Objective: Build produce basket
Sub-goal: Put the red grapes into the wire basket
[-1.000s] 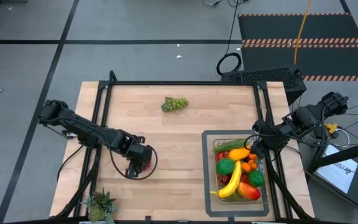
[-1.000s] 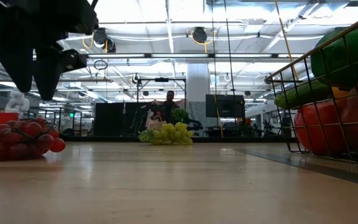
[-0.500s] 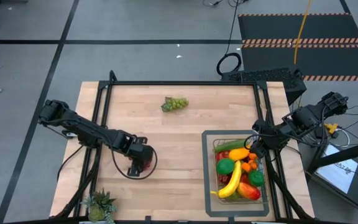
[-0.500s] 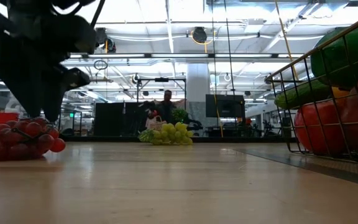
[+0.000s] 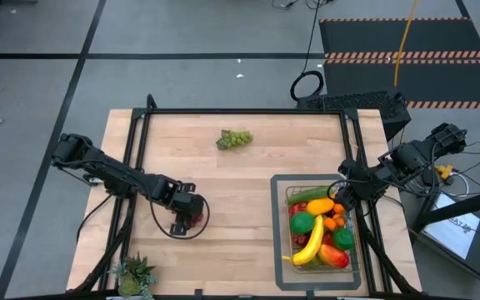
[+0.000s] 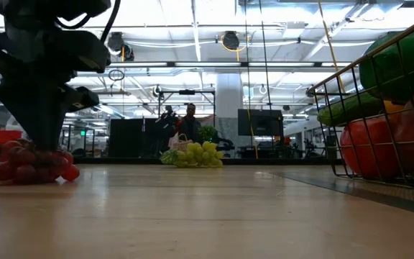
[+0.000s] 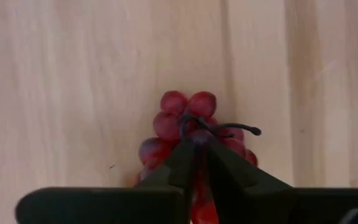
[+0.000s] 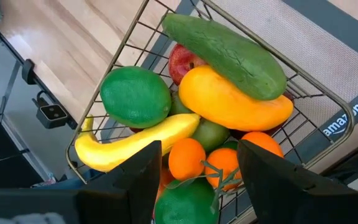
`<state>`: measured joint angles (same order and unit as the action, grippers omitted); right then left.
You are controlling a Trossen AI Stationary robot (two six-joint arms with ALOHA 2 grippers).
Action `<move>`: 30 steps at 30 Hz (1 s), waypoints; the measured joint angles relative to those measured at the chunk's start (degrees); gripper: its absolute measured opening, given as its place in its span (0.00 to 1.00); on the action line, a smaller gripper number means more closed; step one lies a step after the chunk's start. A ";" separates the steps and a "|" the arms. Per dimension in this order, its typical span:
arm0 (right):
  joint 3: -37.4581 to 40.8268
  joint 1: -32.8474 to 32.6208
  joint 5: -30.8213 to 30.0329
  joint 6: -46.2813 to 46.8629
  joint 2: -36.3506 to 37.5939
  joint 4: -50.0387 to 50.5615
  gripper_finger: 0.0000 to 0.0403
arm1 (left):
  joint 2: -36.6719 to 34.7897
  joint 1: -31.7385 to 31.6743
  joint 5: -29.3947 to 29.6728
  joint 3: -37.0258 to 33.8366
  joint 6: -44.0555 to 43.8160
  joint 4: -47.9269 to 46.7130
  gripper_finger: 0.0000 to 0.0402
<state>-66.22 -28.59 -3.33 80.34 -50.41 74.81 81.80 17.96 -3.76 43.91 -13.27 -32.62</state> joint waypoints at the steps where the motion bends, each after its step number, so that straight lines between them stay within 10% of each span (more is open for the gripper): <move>1: 0.00 -0.01 -0.02 0.00 0.00 0.00 0.51 | 0.00 0.00 0.70 -0.07 -0.49 -0.02 0.10; 16: 0.00 -0.01 0.04 1.05 -0.31 -0.02 0.51 | 1.38 -0.20 5.27 0.67 -3.09 2.44 0.41; 30: 0.00 -0.01 0.09 1.49 -0.39 -1.46 0.51 | 3.91 -0.31 3.44 0.74 -7.11 2.88 0.11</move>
<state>-66.21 -28.60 -3.25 81.82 -50.81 73.34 85.71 17.65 -0.33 44.64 -20.38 -29.74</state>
